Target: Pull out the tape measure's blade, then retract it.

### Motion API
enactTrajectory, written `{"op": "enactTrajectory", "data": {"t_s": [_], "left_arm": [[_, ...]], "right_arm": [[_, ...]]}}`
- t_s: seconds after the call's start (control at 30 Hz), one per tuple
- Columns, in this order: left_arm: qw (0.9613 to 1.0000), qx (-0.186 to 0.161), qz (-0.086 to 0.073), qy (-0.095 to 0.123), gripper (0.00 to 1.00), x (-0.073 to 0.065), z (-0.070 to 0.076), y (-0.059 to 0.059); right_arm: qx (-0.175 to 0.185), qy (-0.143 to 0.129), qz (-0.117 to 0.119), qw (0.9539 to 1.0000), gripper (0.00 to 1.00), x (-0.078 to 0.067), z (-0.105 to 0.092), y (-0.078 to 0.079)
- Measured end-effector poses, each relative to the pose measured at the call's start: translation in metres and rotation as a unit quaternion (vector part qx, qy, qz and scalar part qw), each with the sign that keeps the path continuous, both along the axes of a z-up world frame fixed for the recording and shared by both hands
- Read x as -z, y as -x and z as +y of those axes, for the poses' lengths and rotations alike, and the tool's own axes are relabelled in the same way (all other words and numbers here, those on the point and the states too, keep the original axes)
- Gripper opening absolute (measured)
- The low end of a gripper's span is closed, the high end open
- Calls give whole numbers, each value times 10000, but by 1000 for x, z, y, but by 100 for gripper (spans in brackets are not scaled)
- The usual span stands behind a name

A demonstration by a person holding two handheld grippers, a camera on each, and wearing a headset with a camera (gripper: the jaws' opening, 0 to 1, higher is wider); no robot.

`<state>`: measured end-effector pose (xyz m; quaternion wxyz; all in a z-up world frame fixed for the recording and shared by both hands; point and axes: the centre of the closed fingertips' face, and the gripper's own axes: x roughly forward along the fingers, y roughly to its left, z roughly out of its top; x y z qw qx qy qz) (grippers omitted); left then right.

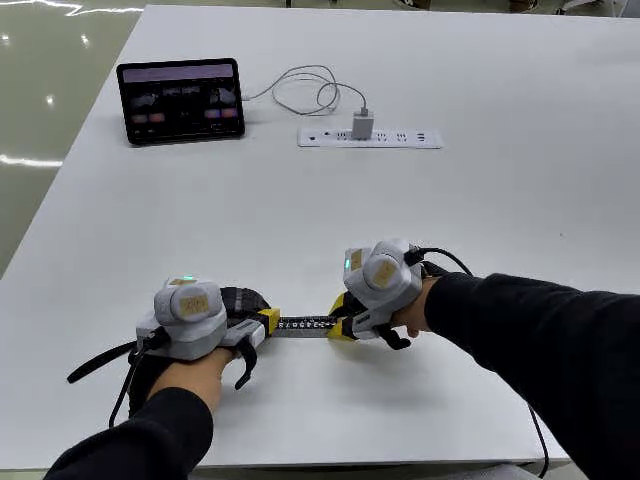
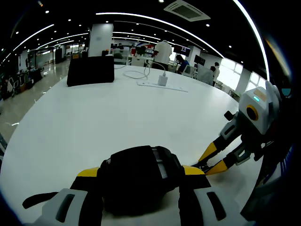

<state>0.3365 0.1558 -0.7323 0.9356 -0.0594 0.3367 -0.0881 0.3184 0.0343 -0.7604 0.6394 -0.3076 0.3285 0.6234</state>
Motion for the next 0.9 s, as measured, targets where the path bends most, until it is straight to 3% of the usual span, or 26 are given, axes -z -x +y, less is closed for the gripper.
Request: {"op": "enactTrajectory", "data": {"t_s": [0.9], "left_arm": [[10000, -1, -2, 38, 61, 0, 0, 0]], "right_arm": [[-13, -101, -14, 9999, 11, -1, 14, 1]]}}
